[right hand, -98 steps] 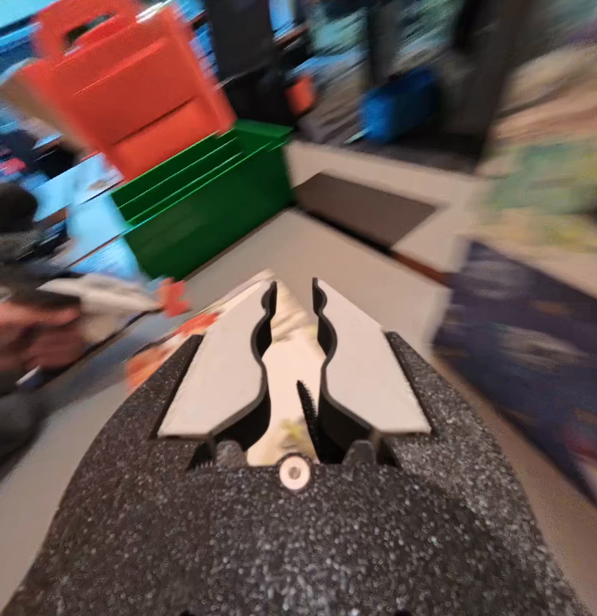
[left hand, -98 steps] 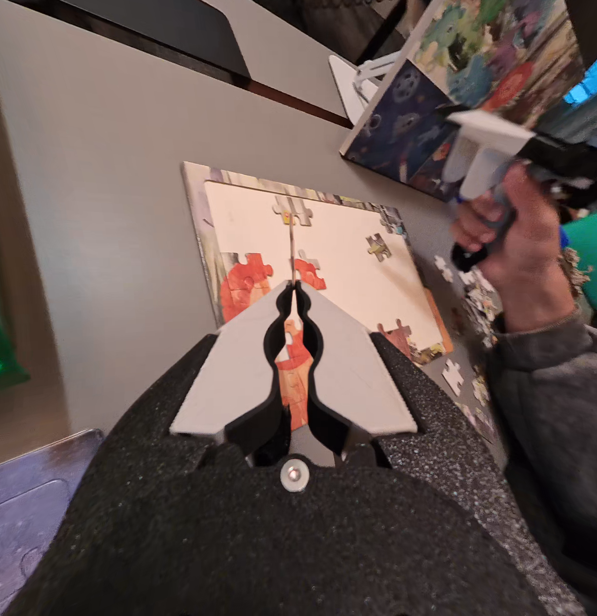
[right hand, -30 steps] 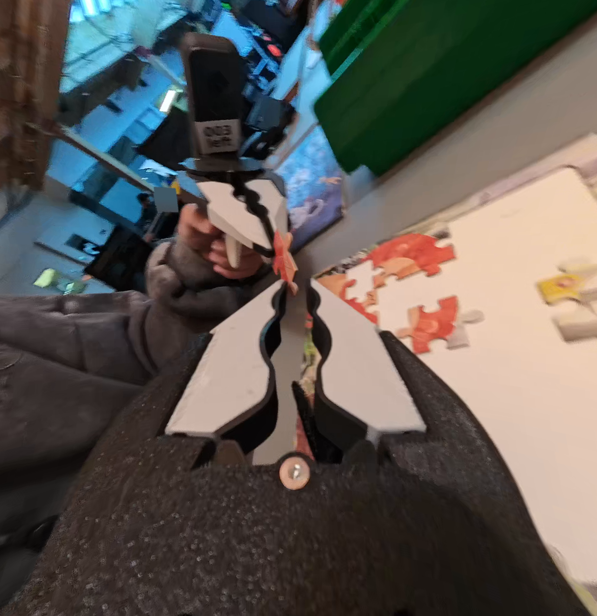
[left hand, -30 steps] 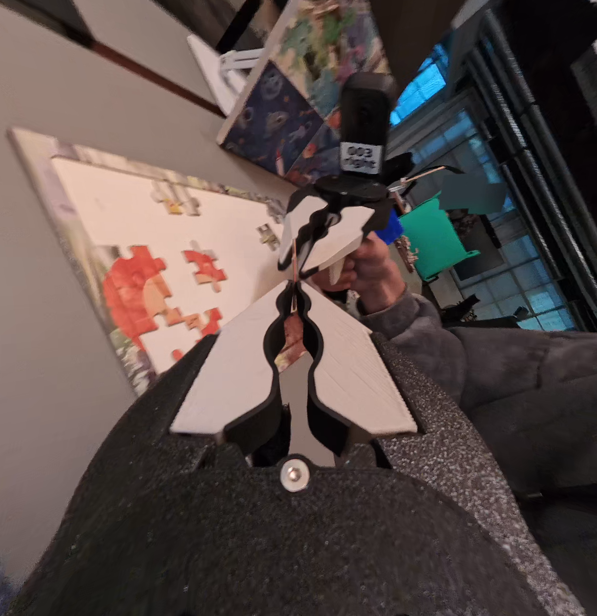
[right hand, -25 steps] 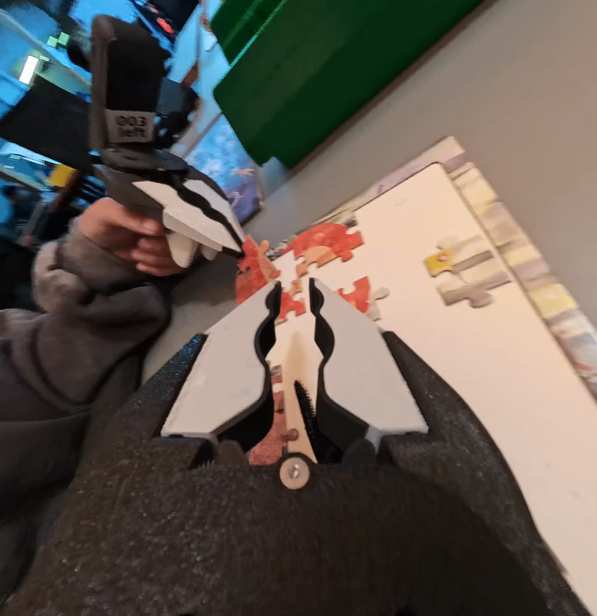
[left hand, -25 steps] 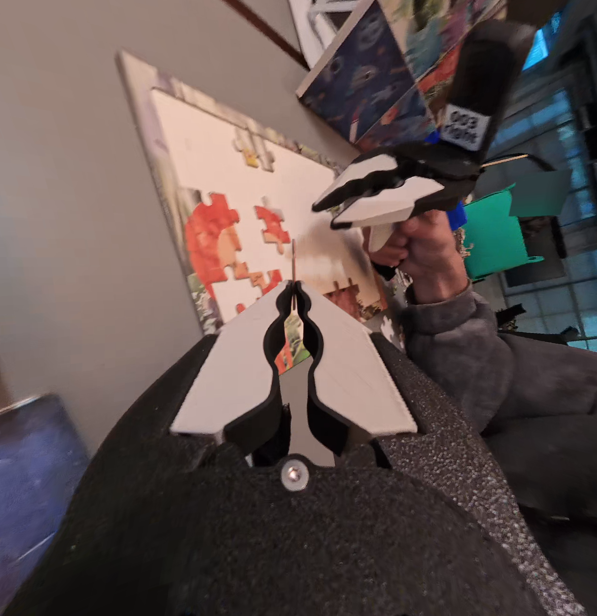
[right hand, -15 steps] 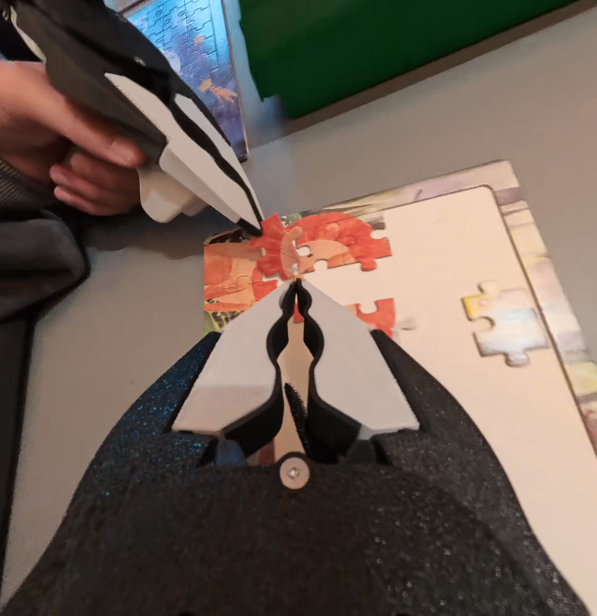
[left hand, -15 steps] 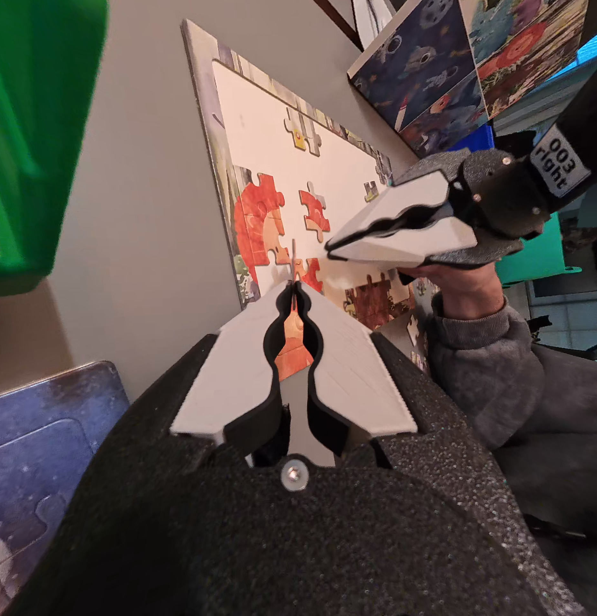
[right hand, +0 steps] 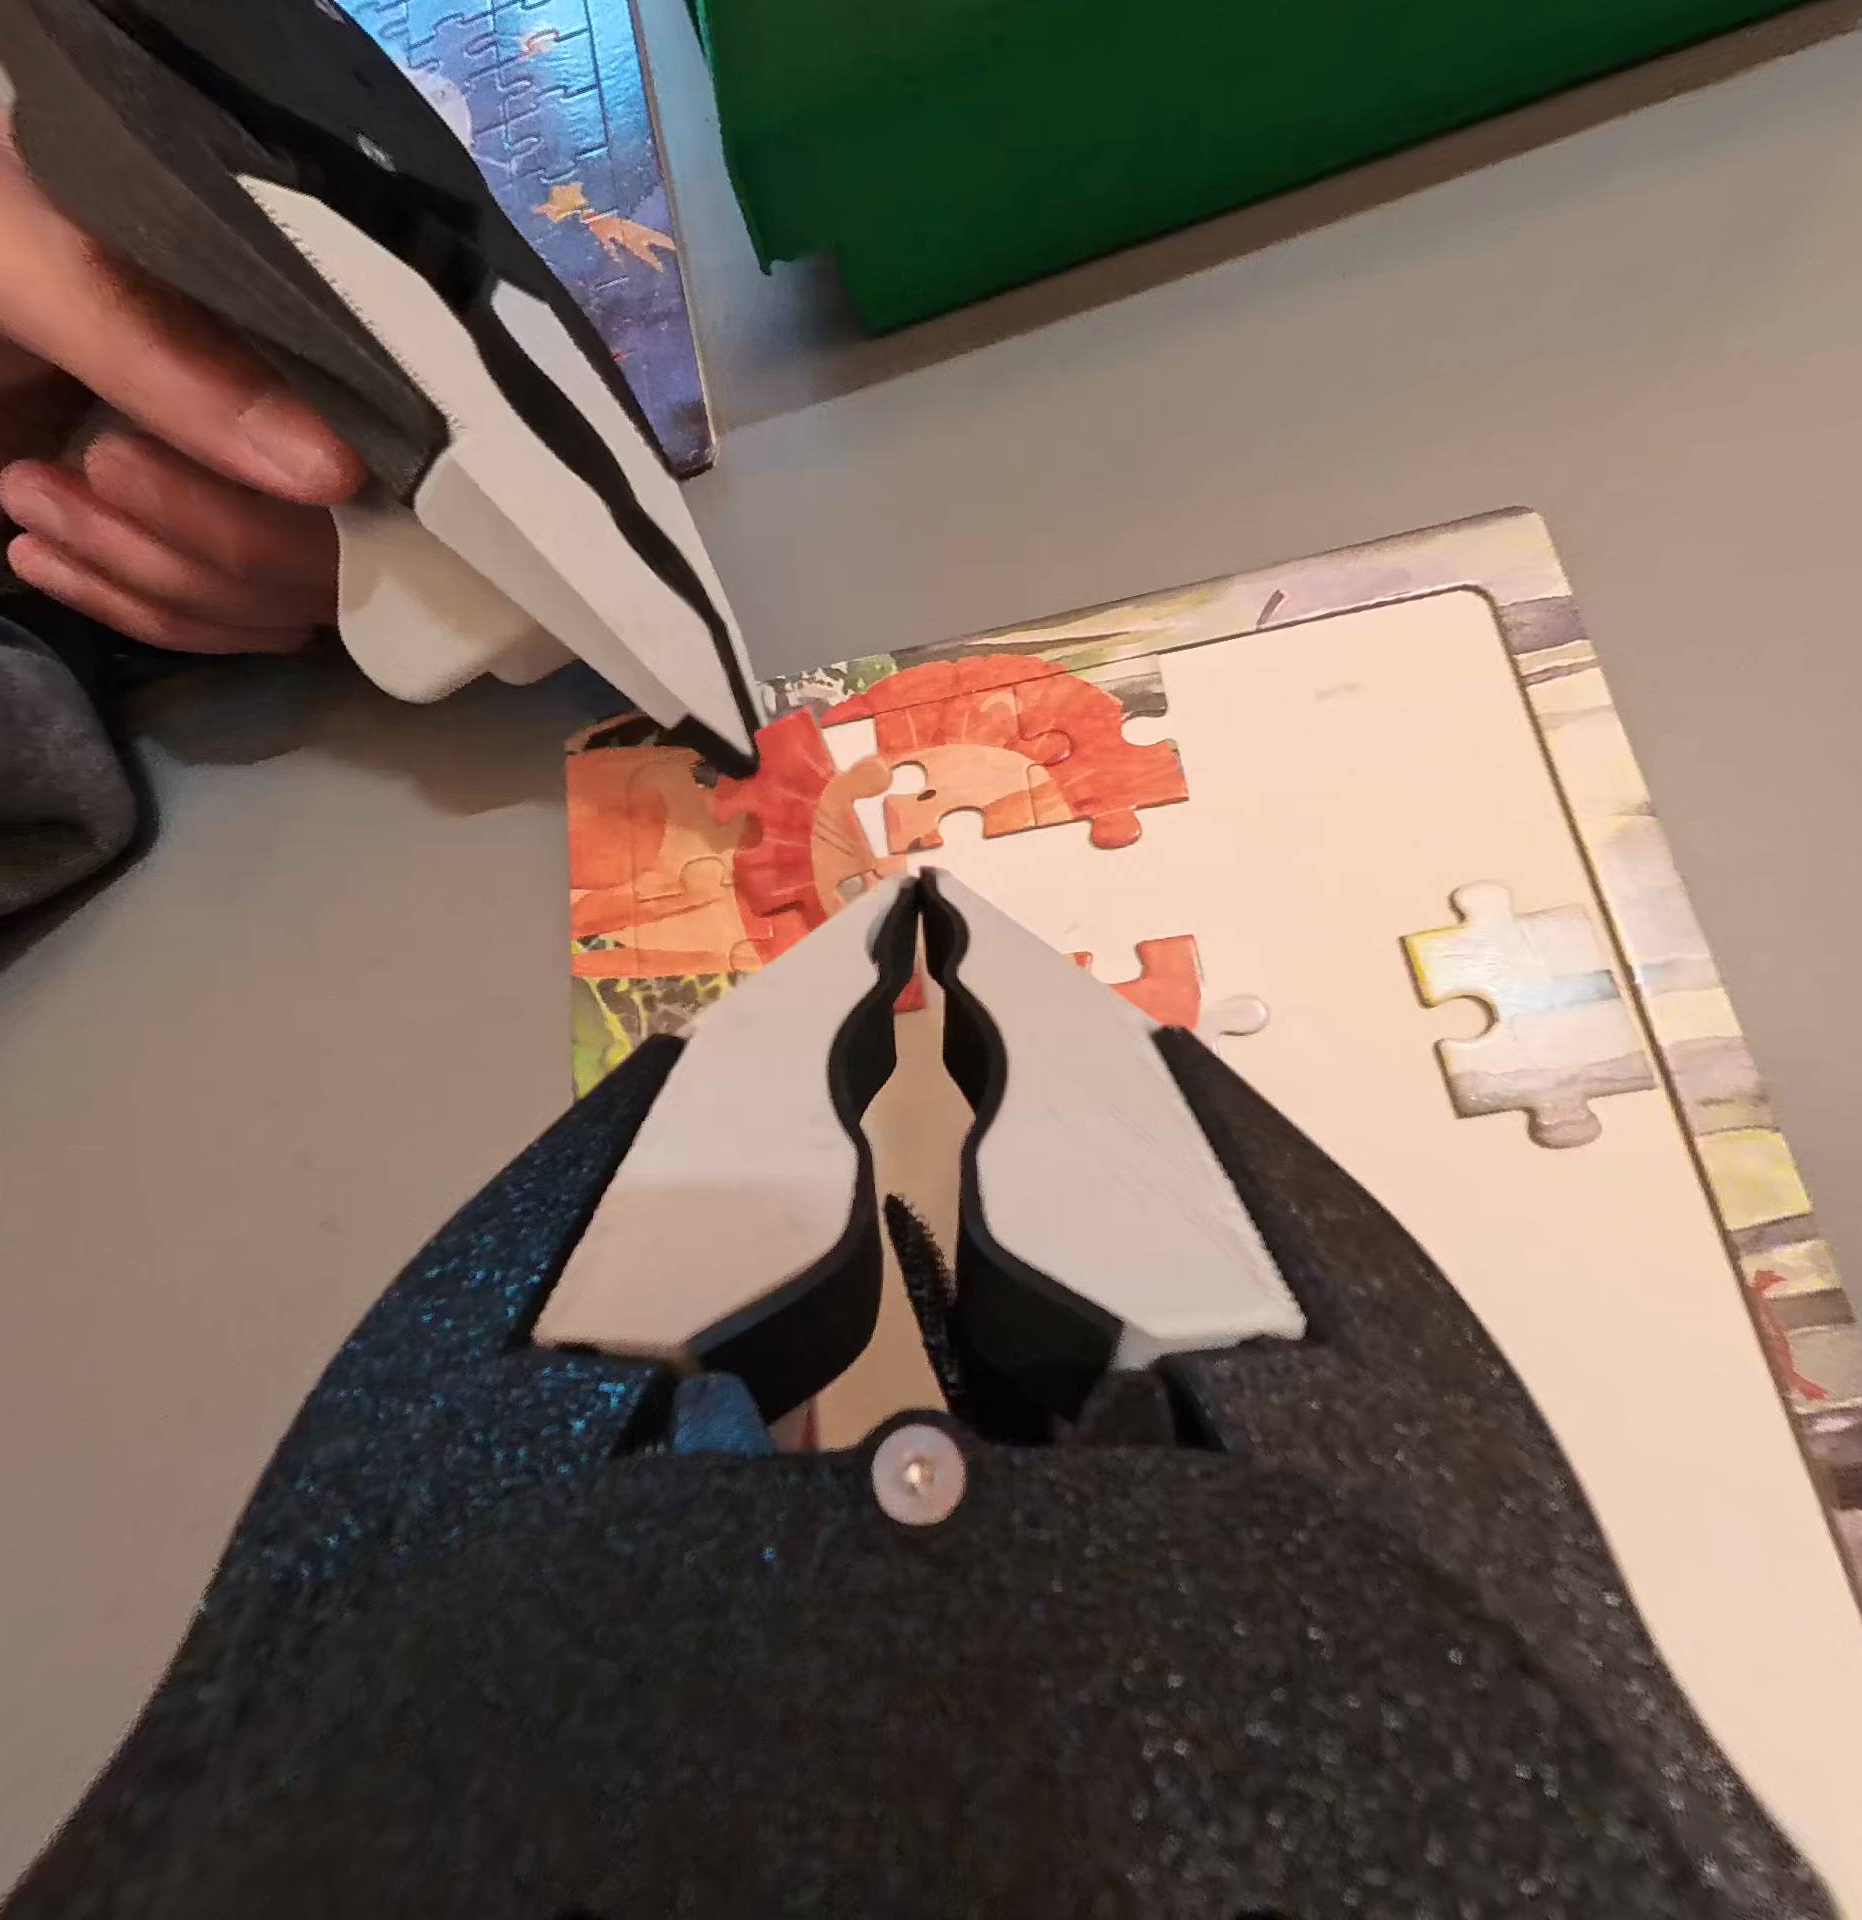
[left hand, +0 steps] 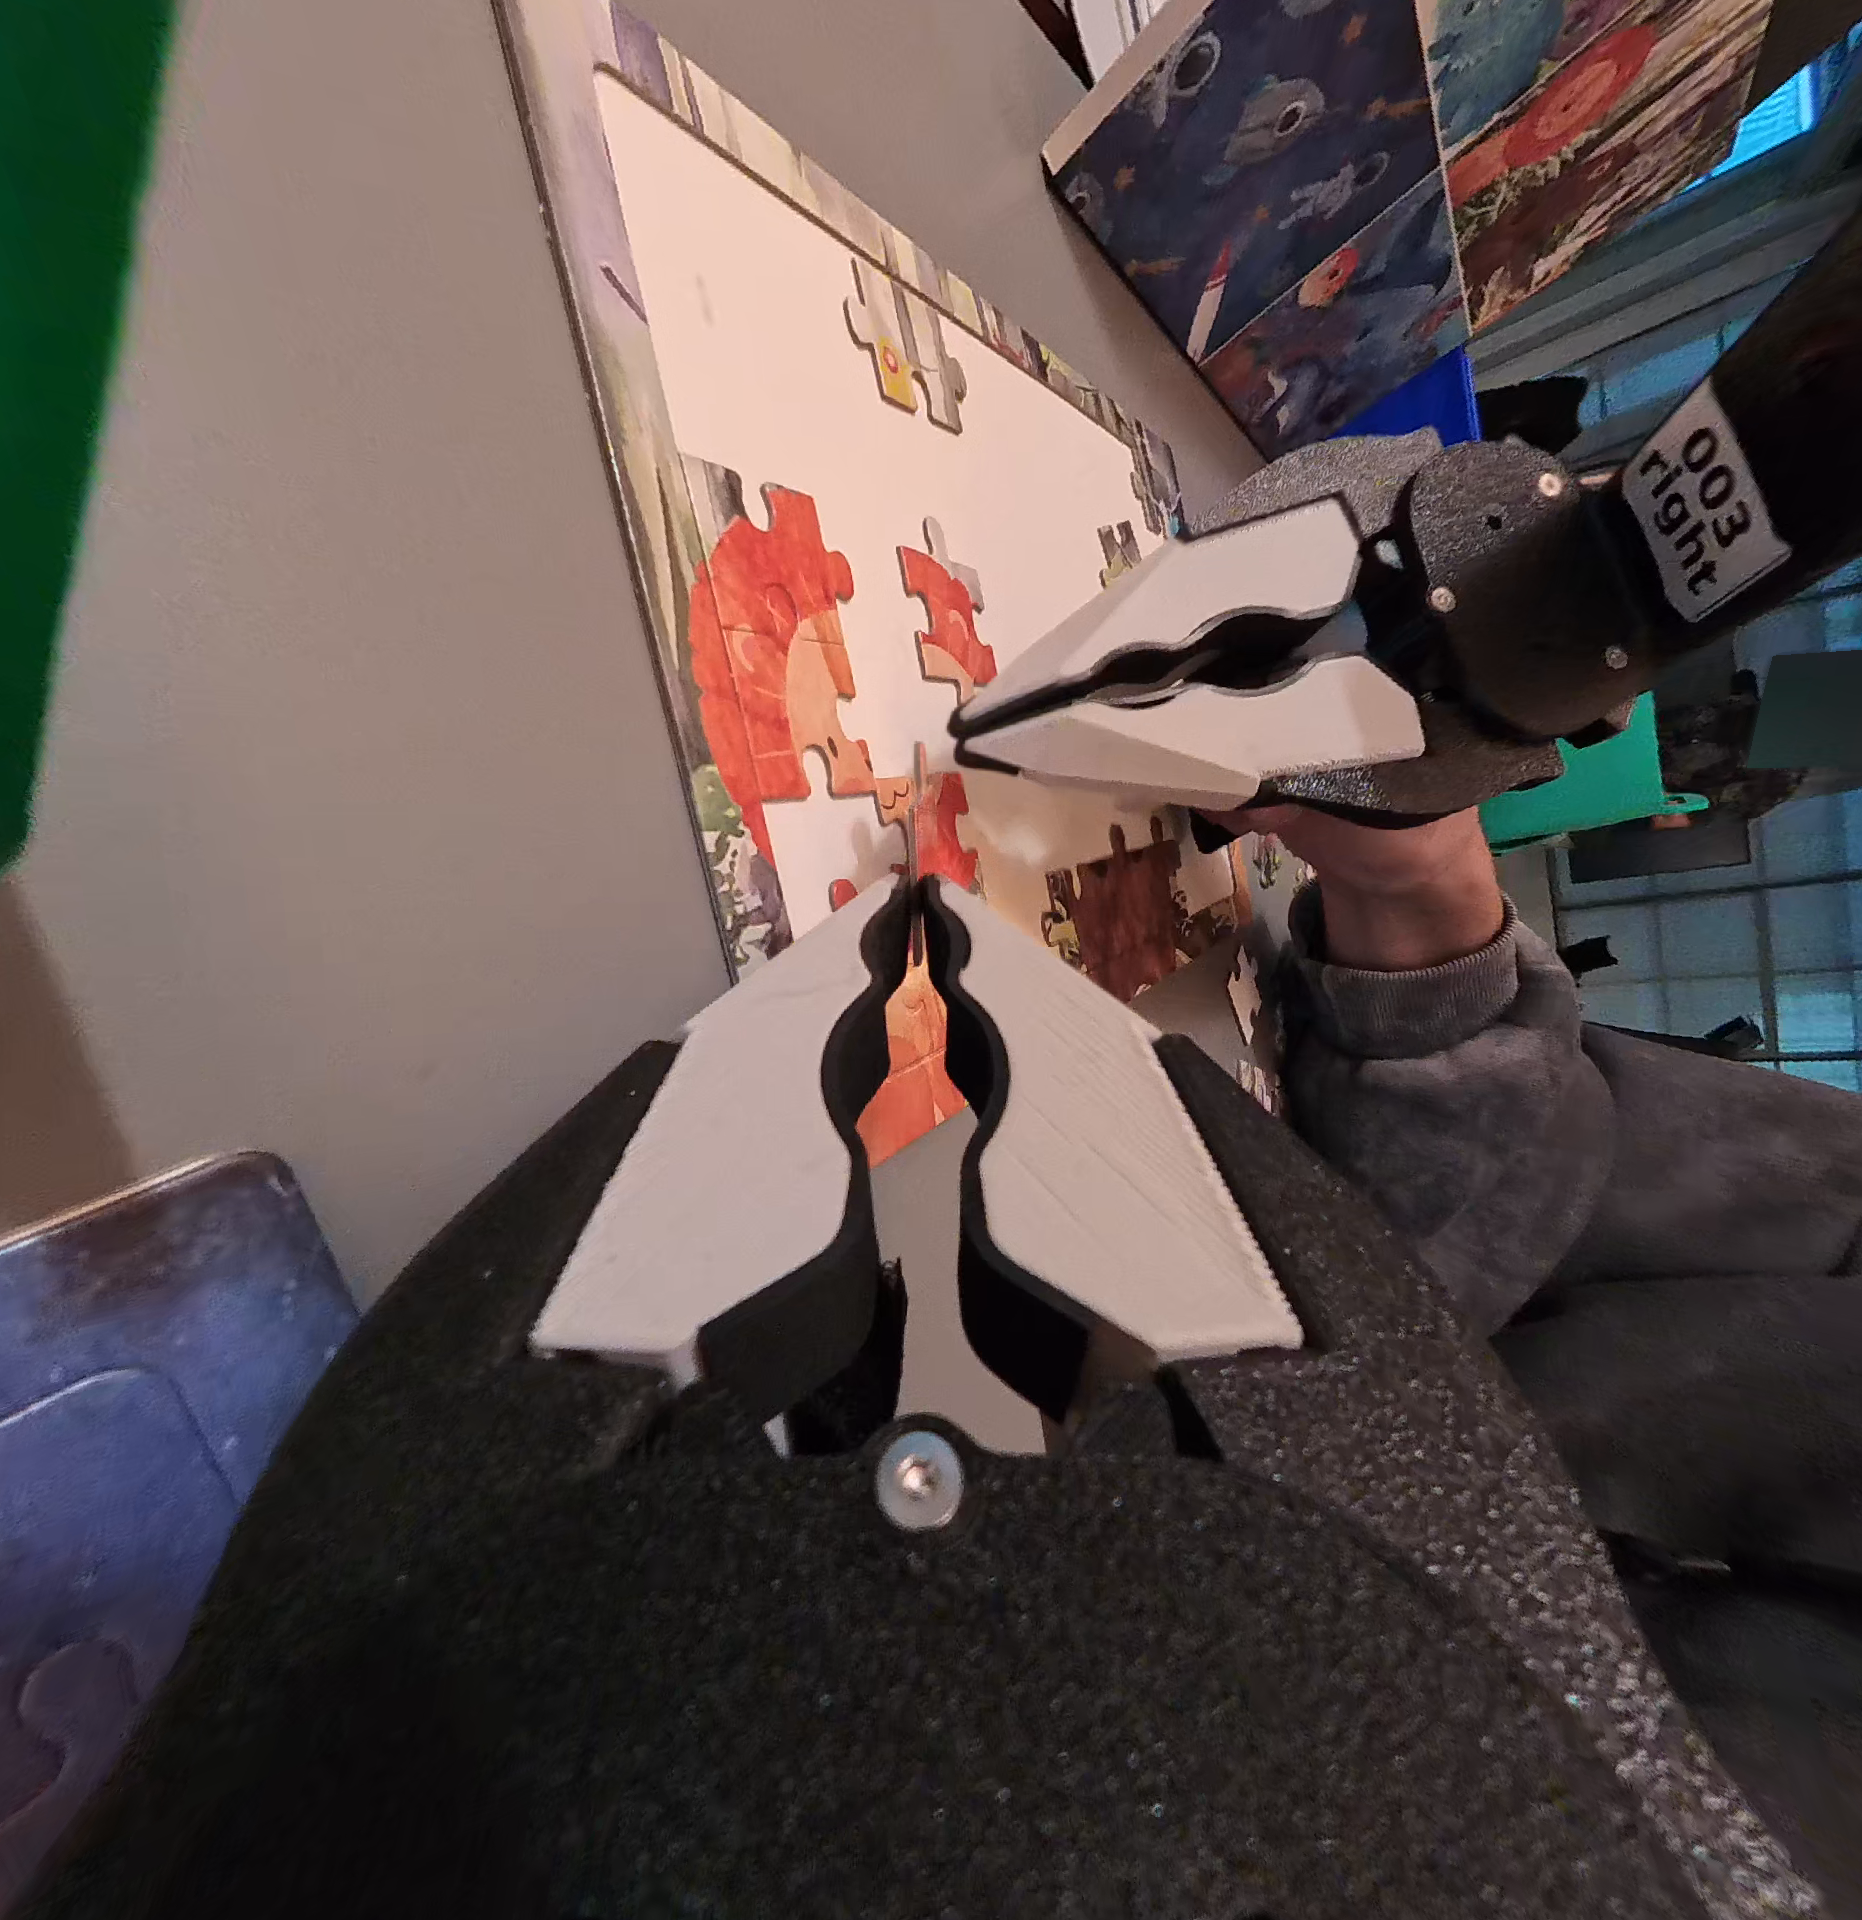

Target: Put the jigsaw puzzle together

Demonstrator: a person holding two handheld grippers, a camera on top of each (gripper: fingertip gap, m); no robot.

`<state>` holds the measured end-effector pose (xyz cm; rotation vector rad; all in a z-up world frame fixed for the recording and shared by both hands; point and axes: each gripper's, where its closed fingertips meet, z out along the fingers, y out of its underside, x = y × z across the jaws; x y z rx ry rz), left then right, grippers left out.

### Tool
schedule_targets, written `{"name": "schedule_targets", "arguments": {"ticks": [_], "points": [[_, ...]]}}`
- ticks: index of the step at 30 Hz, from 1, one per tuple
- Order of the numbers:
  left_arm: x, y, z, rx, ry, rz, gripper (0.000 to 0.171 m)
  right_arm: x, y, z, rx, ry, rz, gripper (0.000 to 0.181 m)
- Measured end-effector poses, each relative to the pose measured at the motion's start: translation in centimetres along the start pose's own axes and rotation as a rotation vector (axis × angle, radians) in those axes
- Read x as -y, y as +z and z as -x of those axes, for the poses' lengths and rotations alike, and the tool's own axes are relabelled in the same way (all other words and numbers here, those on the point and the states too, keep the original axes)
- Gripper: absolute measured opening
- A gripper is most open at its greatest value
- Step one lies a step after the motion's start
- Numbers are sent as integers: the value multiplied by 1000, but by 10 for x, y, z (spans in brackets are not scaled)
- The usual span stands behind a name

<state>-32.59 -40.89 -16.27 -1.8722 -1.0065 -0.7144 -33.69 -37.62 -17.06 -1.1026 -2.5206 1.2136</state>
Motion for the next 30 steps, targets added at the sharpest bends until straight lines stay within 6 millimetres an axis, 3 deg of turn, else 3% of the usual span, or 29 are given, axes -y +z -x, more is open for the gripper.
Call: {"name": "schedule_targets", "arguments": {"ticks": [9, 20, 25, 30], "points": [[3, -2, 8, 50, -2, -16, 3, 2, 6, 16, 64, -11, 1, 0], [8, -5, 15, 120, 22, -34, 18, -5, 13, 22, 81, -19, 45, 0], [17, -8, 9, 158, 131, -72, 1, 1, 12, 22, 75, -17, 14, 0], [18, -1, 11, 244, 238, -56, 0, -1, 11, 9, 16, -14, 18, 0]]}}
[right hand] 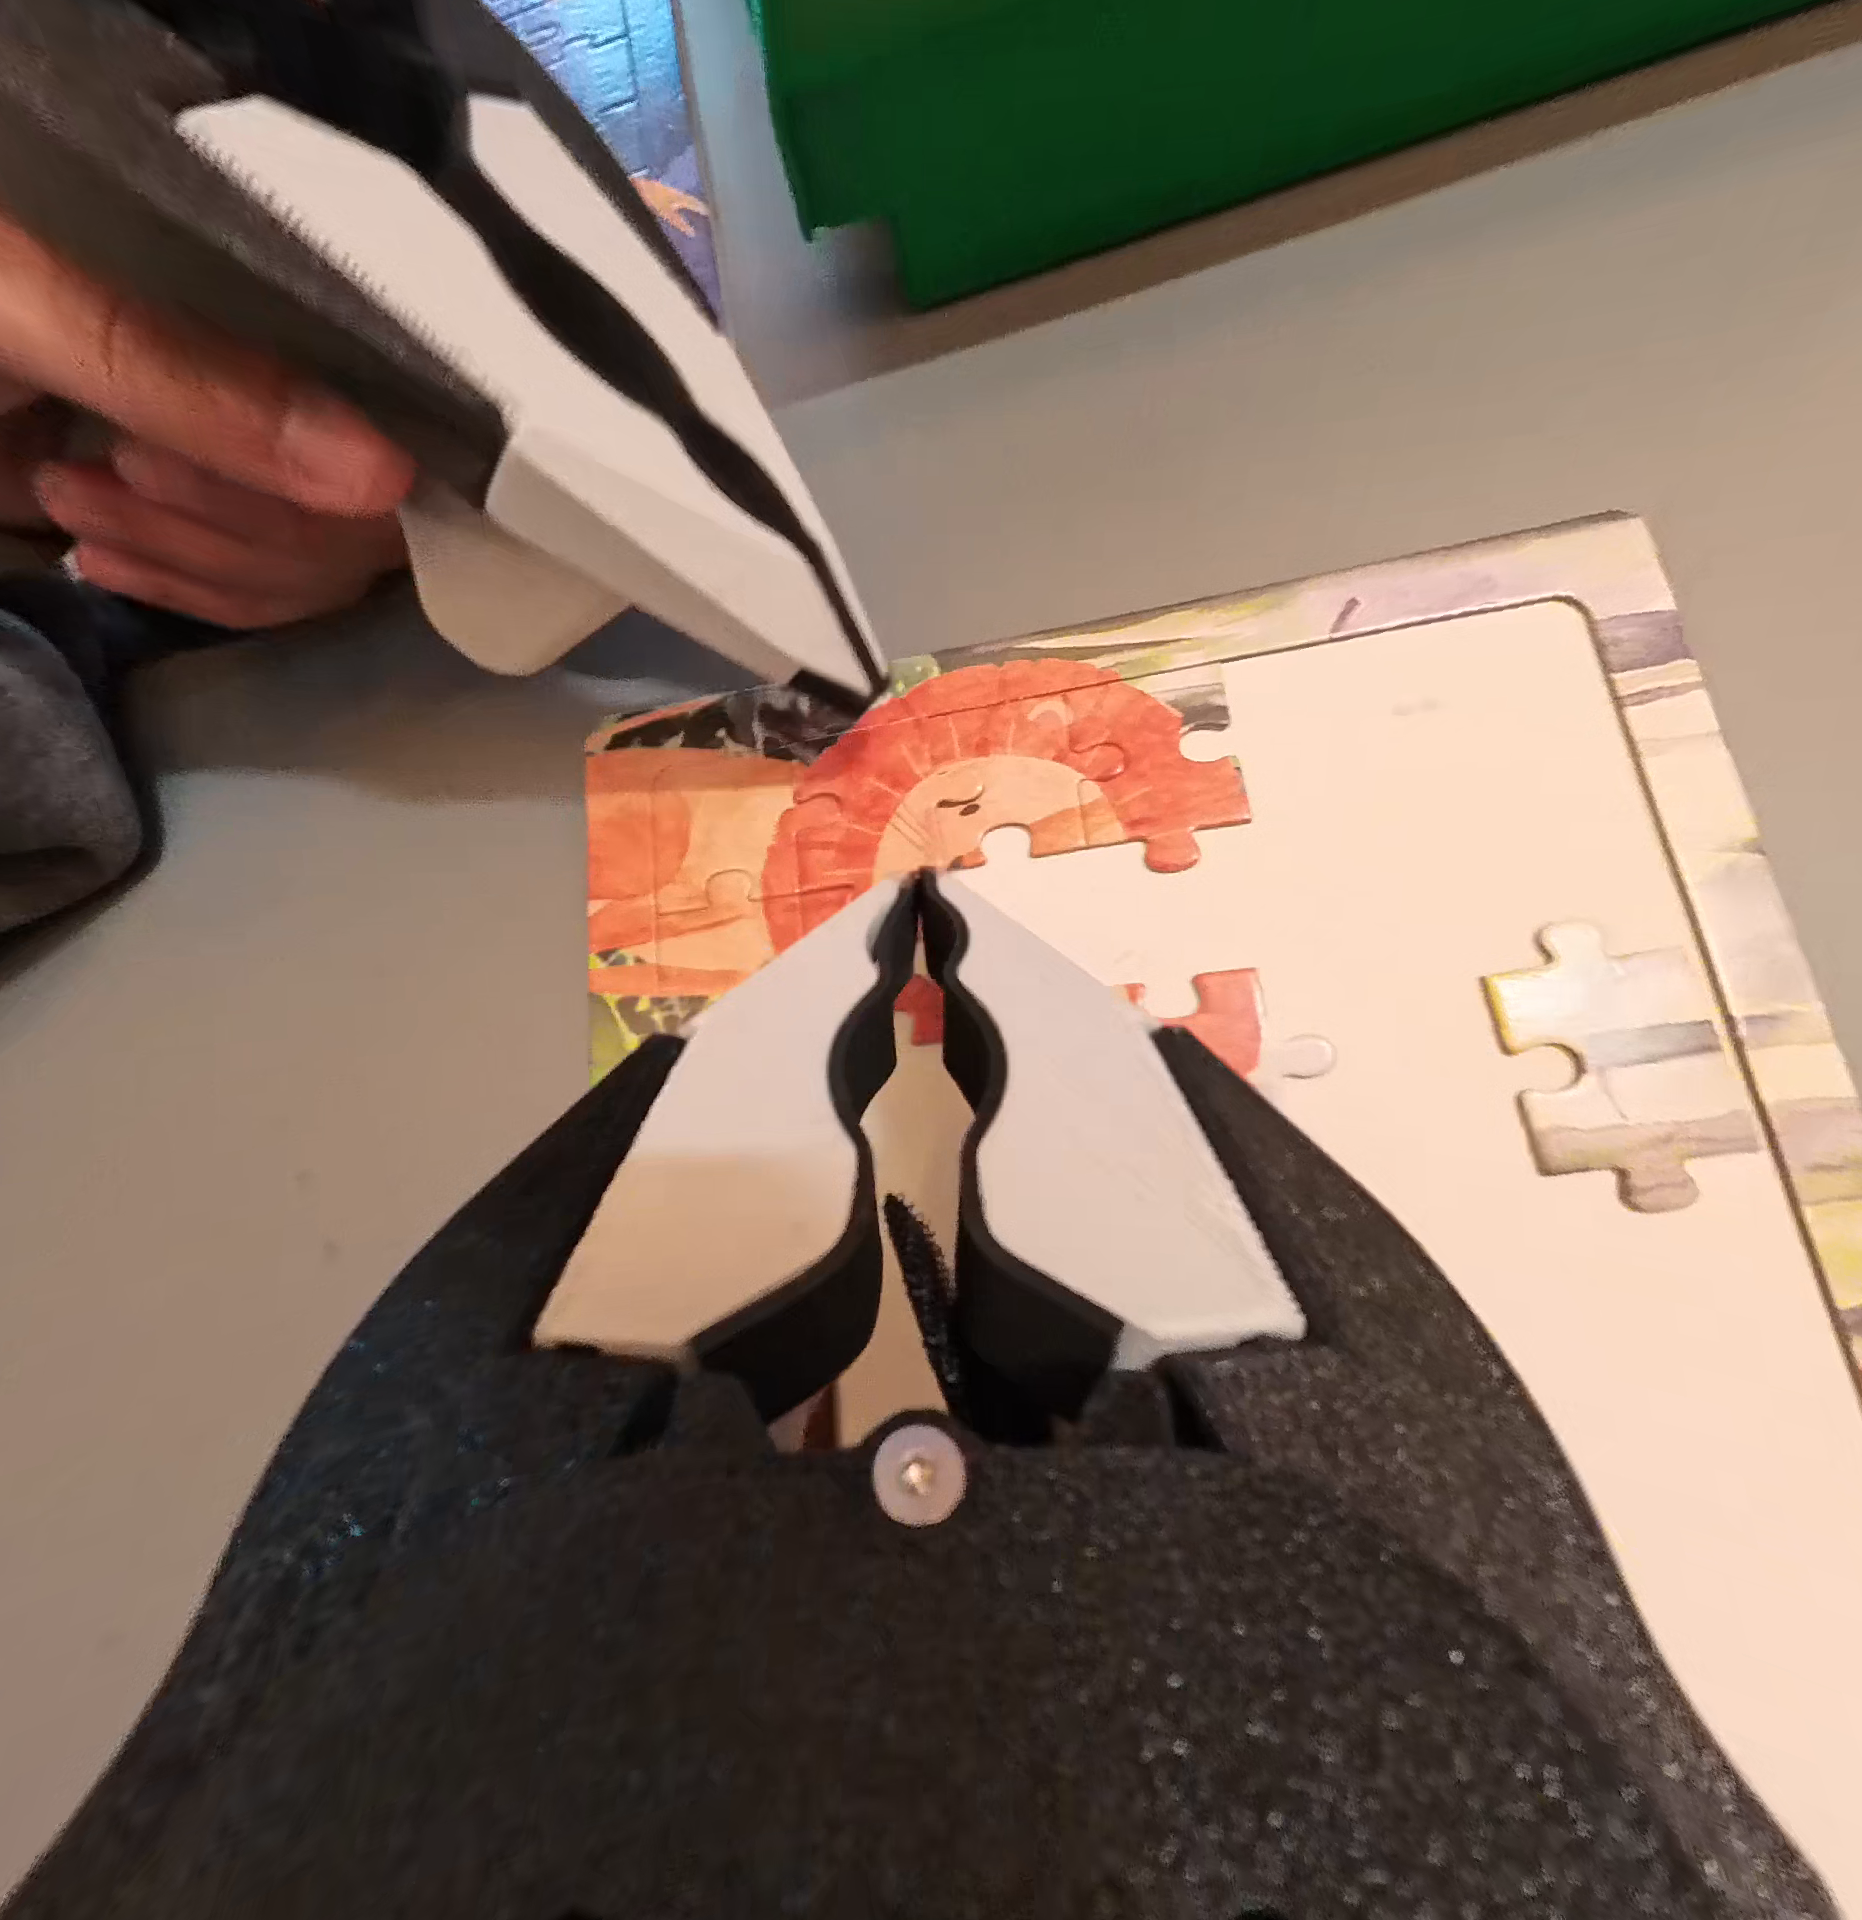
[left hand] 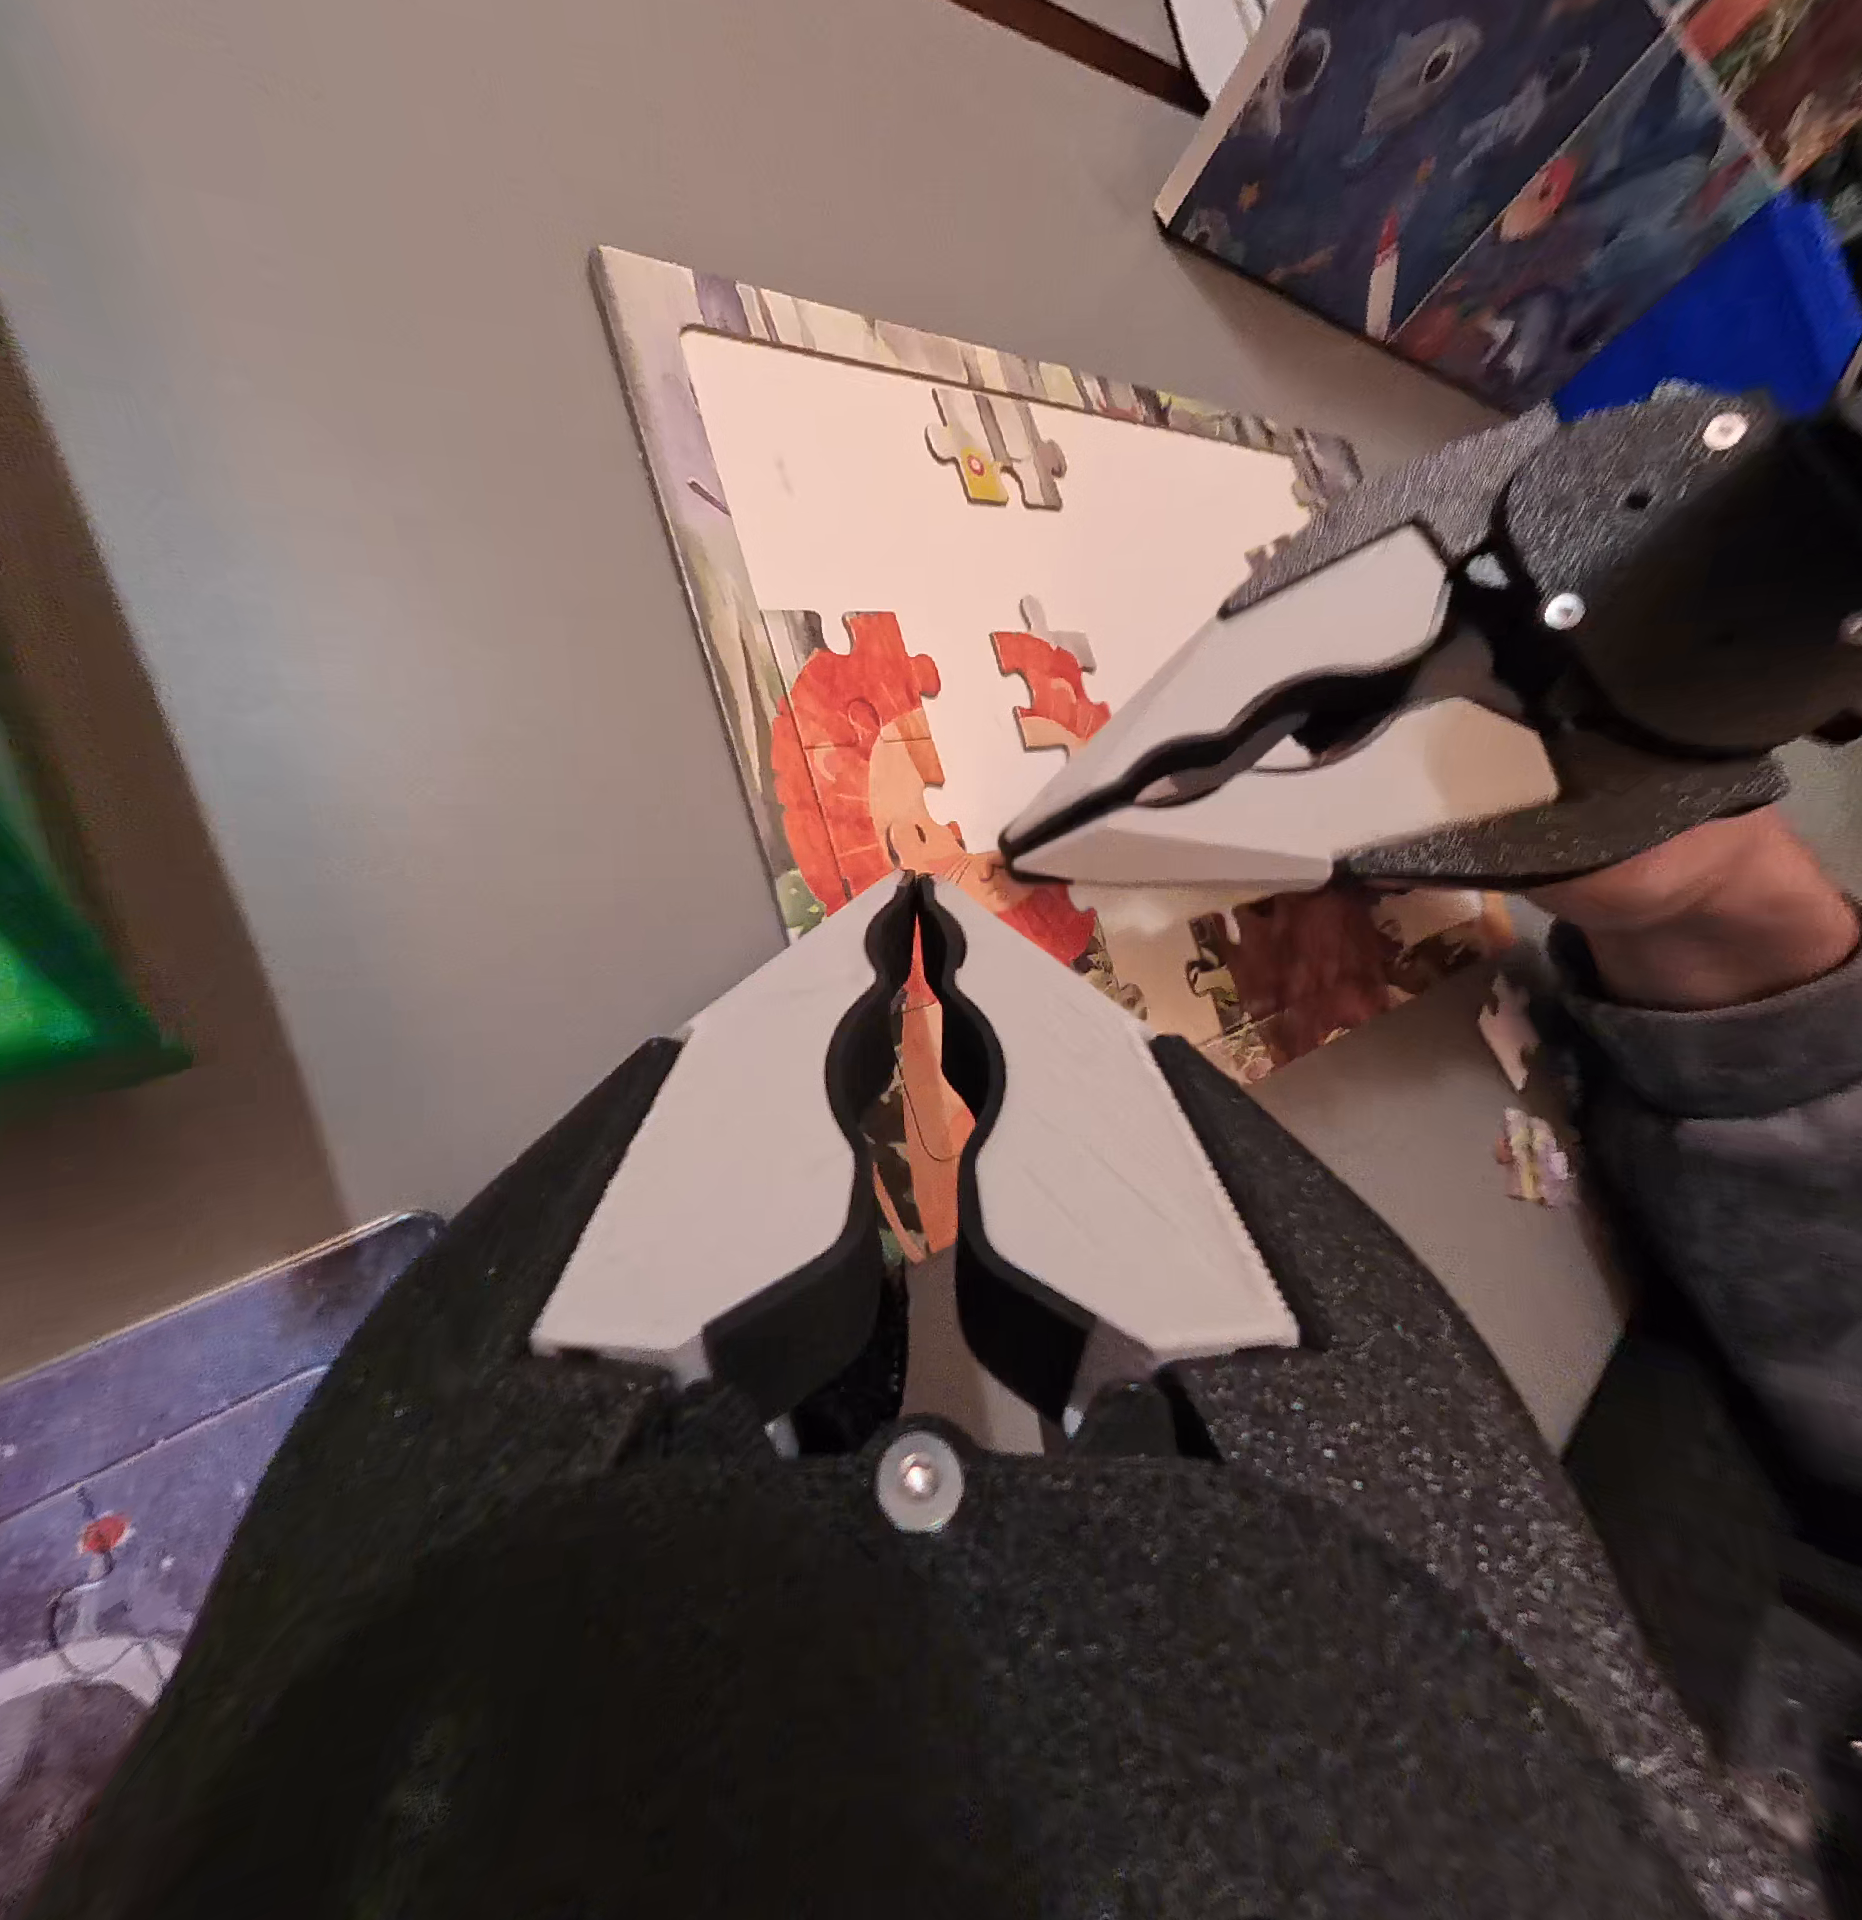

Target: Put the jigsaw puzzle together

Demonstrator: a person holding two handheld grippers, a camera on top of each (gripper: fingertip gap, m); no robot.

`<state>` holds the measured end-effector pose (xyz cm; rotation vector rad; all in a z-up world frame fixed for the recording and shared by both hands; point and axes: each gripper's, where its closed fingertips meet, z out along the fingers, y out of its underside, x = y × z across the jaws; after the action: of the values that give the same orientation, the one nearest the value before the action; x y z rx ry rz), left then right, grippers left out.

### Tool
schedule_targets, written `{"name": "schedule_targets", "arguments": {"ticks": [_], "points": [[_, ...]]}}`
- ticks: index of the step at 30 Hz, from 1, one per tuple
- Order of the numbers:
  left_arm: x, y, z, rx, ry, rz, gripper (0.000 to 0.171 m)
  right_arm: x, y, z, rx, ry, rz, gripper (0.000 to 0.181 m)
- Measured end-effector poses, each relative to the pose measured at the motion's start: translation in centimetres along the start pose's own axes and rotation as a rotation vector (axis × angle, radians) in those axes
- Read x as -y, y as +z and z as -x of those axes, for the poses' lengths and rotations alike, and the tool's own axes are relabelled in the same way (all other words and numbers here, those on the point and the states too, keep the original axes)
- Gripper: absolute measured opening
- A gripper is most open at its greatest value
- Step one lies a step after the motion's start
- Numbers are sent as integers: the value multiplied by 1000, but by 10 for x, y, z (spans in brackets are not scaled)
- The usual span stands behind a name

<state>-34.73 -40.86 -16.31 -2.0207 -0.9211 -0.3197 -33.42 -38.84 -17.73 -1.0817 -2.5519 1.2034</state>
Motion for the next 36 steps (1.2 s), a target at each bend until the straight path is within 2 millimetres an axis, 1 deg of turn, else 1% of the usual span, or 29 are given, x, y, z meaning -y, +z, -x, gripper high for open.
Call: {"name": "schedule_targets", "arguments": {"ticks": [5, 7, 11, 14, 20, 22, 24, 26, 36], "points": [[-13, 12, -1, 50, 83, 81, 0, 8, -4, -15, -65, 26, -43, 0], [-13, 13, -1, 53, 85, 84, 0, 9, -1, -18, -76, 25, -27, 0], [-14, 12, -1, 51, 82, 86, 0, 14, 6, -17, -66, 24, -34, 0], [-14, 12, -1, 55, 85, 86, 0, 8, 11, -20, -86, 0, 2, 0], [-14, 12, -1, 55, 88, 86, 0, 9, 11, -23, -97, -1, 12, 0], [-14, 12, -1, 58, 94, 86, 0, 13, 10, -25, -123, -15, -5, 0], [-15, 12, -1, 60, 91, 87, 0, 16, 13, -22, -102, -11, -10, 0], [-15, 12, -1, 63, 94, 88, 0, 15, 16, -23, -103, -15, -1, 0], [-15, 11, -2, 54, 77, 88, 0, 15, 12, -35, -134, 7, 11, 0]]}}
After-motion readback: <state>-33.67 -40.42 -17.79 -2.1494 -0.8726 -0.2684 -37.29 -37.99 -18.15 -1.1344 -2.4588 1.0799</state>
